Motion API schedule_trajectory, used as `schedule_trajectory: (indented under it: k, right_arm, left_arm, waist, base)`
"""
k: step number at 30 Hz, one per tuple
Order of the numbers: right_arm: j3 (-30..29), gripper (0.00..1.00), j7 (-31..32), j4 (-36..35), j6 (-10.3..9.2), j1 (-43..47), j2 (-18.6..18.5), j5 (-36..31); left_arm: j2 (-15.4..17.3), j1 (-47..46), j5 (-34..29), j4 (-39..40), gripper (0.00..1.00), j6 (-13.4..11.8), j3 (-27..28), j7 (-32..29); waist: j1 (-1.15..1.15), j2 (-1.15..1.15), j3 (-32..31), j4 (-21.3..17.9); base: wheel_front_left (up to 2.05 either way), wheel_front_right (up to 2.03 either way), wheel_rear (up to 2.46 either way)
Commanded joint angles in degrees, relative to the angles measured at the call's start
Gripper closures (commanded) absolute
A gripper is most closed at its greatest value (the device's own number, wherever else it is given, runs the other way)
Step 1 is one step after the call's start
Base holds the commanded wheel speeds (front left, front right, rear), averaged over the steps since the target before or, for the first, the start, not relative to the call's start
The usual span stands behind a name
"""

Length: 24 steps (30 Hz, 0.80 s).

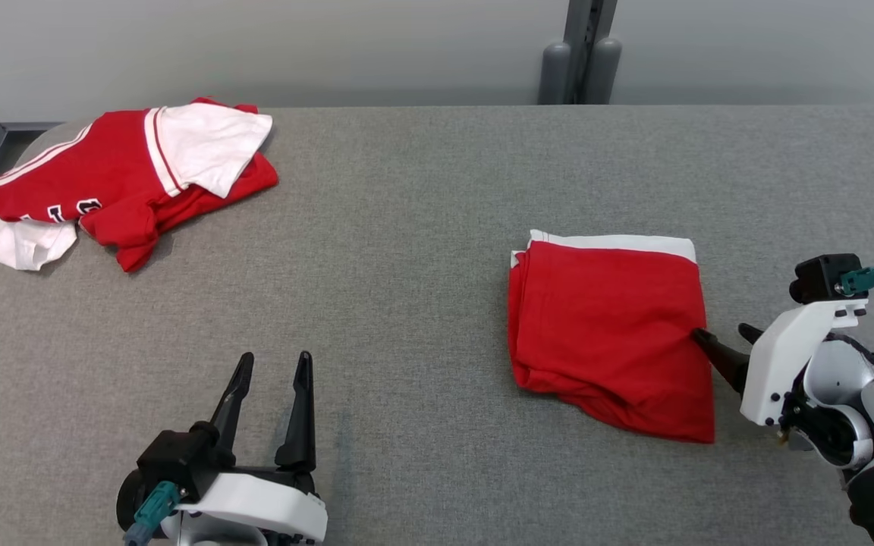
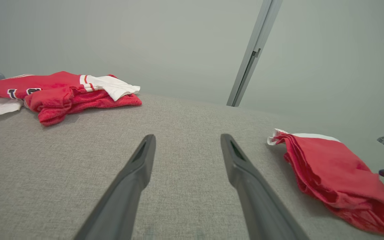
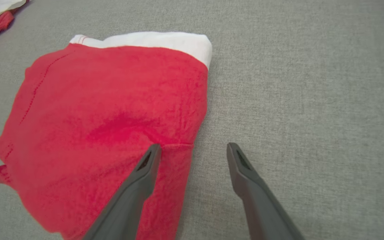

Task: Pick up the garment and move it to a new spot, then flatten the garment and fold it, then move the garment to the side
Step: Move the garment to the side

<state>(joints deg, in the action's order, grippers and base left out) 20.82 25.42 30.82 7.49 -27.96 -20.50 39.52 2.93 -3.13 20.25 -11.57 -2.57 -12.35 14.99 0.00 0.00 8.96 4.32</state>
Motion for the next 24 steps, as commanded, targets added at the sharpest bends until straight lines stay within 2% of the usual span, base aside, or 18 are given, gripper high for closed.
schedule_trajectory:
  k: [1,7,13,14,15,17,18,19,20,24]
  right_arm:
    - [0.5,0.0,0.4,0.8,0.01,-1.0,-0.6,1.1]
    - [4.6,0.0,1.1,5.5,0.01,-4.4,-1.6,6.2]
    - [8.4,0.0,1.3,8.4,0.01,-6.9,-0.8,11.5]
    - [9.3,0.16,1.1,8.4,0.01,-7.2,-0.9,12.1]
    - [10.1,0.51,1.0,8.4,0.01,-7.5,-1.2,12.7]
    - [12.0,0.69,0.0,8.0,0.01,-8.3,-1.9,13.2]
    - [12.8,0.95,-0.8,8.1,0.01,-8.8,-2.5,13.3]
    - [12.8,0.95,-0.8,8.1,0.01,-8.8,-2.5,13.3]
    - [13.5,1.0,-1.5,8.3,0.01,-9.1,-2.9,13.6]
    - [16.3,1.0,-4.0,9.2,-0.01,-10.9,-5.1,13.4]
  left_arm:
    - [0.1,-1.2,-0.3,0.1,0.0,0.2,0.2,0.3]
    - [0.1,-2.0,-0.7,-0.1,0.0,0.6,0.3,0.3]
    - [0.1,-2.5,-0.5,0.1,0.0,0.6,0.2,0.3]
    - [0.1,-2.6,-0.5,0.1,0.0,0.5,0.1,0.3]
    - [0.1,-2.7,-0.6,0.2,0.0,0.5,0.1,0.3]
    - [0.1,-2.9,-0.7,0.4,0.0,0.3,0.0,0.3]
    - [0.1,-3.0,-0.8,0.4,0.0,0.3,0.0,0.3]
    - [0.1,-3.0,-0.8,0.4,0.0,0.3,0.0,0.3]
    - [0.1,-3.1,-0.9,0.4,0.0,0.3,0.0,0.3]
    - [0.0,-3.4,-1.4,0.7,0.0,0.7,-0.3,0.3]
  waist:
    - [0.0,0.0,0.8,0.7]
    - [0.0,0.0,2.1,1.8]
    - [0.0,0.0,3.1,2.2]
    - [0.0,0.0,3.3,2.2]
    - [0.0,0.0,3.4,2.3]
    - [0.0,0.0,3.7,2.2]
    - [0.0,0.0,3.8,2.2]
    - [0.0,0.0,3.8,2.2]
    - [0.0,0.0,3.9,2.1]
    - [0.0,0.0,4.1,1.0]
  base:
    - [0.0,0.0,0.0]
    - [0.0,0.0,0.0]
    - [0.0,0.0,0.0]
    - [0.0,0.0,0.0]
    - [0.0,0.0,0.0]
    - [0.0,0.0,0.0]
    - [0.0,0.0,0.0]
    - [0.0,0.0,0.0]
    - [0.0,0.0,0.0]
    - [0.0,0.0,0.0]
